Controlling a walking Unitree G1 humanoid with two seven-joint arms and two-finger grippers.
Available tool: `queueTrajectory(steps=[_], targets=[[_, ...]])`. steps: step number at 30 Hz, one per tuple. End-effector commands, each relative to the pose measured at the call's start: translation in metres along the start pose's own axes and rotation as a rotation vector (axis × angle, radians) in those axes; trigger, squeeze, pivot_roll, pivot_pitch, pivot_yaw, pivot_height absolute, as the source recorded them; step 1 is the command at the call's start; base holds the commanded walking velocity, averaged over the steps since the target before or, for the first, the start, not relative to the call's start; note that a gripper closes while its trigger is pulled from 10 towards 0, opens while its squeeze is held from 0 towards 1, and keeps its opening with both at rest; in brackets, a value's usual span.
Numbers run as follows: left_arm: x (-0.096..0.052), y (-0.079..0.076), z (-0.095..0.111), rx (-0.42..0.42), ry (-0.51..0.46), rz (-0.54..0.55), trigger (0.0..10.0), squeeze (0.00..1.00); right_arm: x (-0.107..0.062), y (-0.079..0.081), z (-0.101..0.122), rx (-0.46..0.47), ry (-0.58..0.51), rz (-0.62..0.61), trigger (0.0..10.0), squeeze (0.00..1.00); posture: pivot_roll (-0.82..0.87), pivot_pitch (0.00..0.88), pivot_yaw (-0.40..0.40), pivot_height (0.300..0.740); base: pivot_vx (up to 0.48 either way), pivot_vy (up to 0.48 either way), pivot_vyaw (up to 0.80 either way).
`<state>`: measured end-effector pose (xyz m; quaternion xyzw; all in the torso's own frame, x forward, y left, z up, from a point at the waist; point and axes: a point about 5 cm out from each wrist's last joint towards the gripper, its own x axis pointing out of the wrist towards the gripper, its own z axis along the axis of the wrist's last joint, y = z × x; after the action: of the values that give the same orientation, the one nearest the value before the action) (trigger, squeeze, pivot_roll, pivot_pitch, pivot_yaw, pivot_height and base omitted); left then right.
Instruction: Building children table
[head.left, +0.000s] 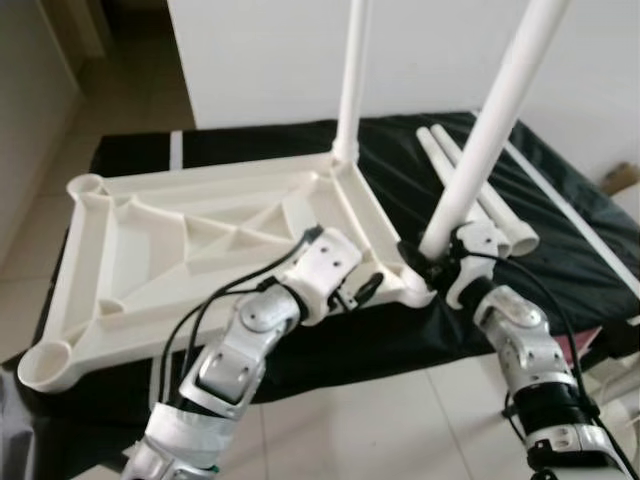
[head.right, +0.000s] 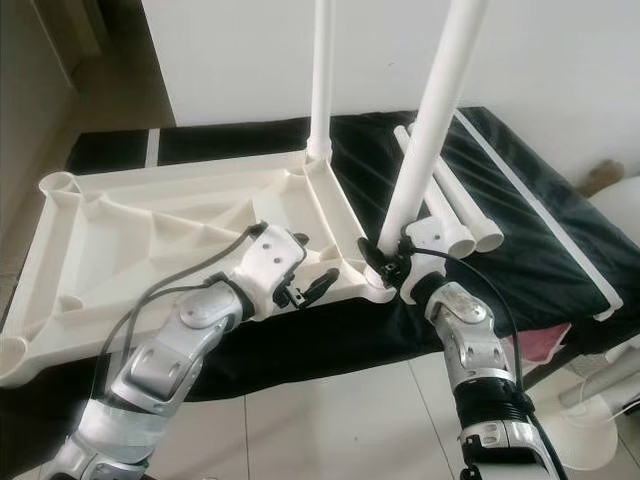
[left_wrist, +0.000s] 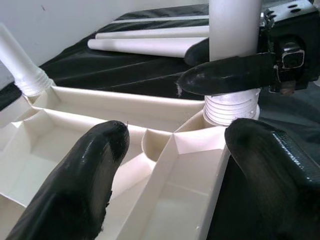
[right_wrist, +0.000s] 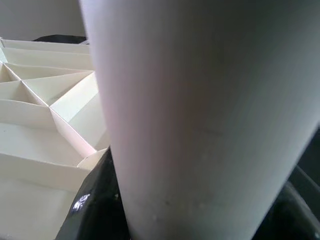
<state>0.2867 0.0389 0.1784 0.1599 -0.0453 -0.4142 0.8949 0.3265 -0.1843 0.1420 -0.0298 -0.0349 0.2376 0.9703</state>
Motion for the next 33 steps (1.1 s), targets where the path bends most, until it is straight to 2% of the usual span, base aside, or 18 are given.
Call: queueTrajectory(steps=[1, 2, 3, 10, 13, 15, 16, 17, 25, 28, 29, 31, 33], targets=[[0.001, 0.002, -0.002, 0.005, 0.002, 0.029, 10.0, 0.00, -0.005, 0.005, -0.017, 0.032, 0.062, 0.000, 0.0, 0.00, -0.01, 0.000, -0.036, 0.740, 0.000, 0.000, 0.00], [0.001, 0.002, -0.002, 0.005, 0.002, 0.029, 10.0, 0.00, -0.005, 0.005, -0.017, 0.032, 0.062, 0.000, 0.0, 0.00, -0.01, 0.000, -0.036, 0.740, 0.000, 0.000, 0.00], [0.001, 0.003, -0.002, 0.005, 0.001, 0.031, 10.0, 0.00, -0.005, 0.006, -0.018, 0.040, 0.058, -0.025, 10.0, 0.00, -0.01, 0.000, -0.036, 0.740, 0.000, 0.000, 0.00], [0.002, 0.002, -0.003, 0.009, -0.006, 0.028, 10.0, 0.00, -0.006, 0.010, -0.018, 0.070, 0.029, -0.097, 10.0, 0.00, -0.02, 0.000, -0.035, 0.740, 0.000, 0.000, 0.00], [0.001, 0.000, -0.004, 0.005, -0.006, 0.020, 10.0, 0.00, -0.007, 0.012, -0.018, 0.078, 0.019, -0.170, 10.0, 0.00, -0.02, 0.000, -0.037, 0.740, 0.000, 0.000, 0.00], [0.000, -0.001, -0.004, 0.015, -0.017, 0.017, 10.0, 0.00, -0.007, 0.013, -0.018, 0.101, 0.024, -0.286, 10.0, 0.00, -0.02, 0.000, -0.045, 0.740, 0.000, 0.000, 0.00], [0.000, -0.001, -0.004, 0.015, -0.017, 0.017, 10.0, 0.00, -0.007, 0.013, -0.018, 0.101, 0.024, -0.286, 10.0, 0.00, -0.02, 0.000, -0.045, 0.740, 0.000, 0.000, 0.00], [-0.001, -0.002, -0.005, 0.022, -0.026, 0.019, 10.0, 0.00, -0.006, 0.015, -0.017, 0.130, 0.019, -0.371, 10.0, 0.00, -0.02, 0.000, -0.047, 0.740, 0.000, 0.000, 0.00], [-0.001, -0.001, -0.007, 0.015, -0.019, 0.025, 10.0, 0.00, -0.006, 0.026, -0.017, 0.165, 0.011, -0.508, 10.0, 0.00, -0.01, 0.000, -0.048, 0.740, 0.000, 0.000, 0.00], [-0.002, -0.002, -0.008, 0.008, -0.012, 0.024, 10.0, 0.00, -0.009, 0.029, -0.015, 0.168, 0.014, -0.662, 10.0, 0.00, -0.01, 0.000, -0.048, 0.740, 0.000, 0.000, 0.00], [-0.002, -0.002, -0.008, 0.008, -0.012, 0.024, 10.0, 0.00, -0.009, 0.029, -0.015, 0.168, 0.014, -0.662, 10.0, 0.00, -0.01, 0.000, -0.048, 0.740, 0.000, 0.000, 0.00], [-0.003, -0.004, -0.011, -0.021, -0.003, 0.012, 10.0, 0.00, -0.011, 0.030, -0.013, 0.189, 0.004, -0.749, 10.0, 0.00, -0.01, 0.000, -0.048, 0.740, 0.000, 0.000, 0.00], [-0.005, -0.006, -0.014, -0.053, 0.002, 0.006, 10.0, 0.00, -0.007, 0.040, -0.011, 0.205, -0.006, -0.736, 10.0, 0.00, -0.01, 0.000, -0.040, 0.740, 0.000, 0.000, 0.00]])
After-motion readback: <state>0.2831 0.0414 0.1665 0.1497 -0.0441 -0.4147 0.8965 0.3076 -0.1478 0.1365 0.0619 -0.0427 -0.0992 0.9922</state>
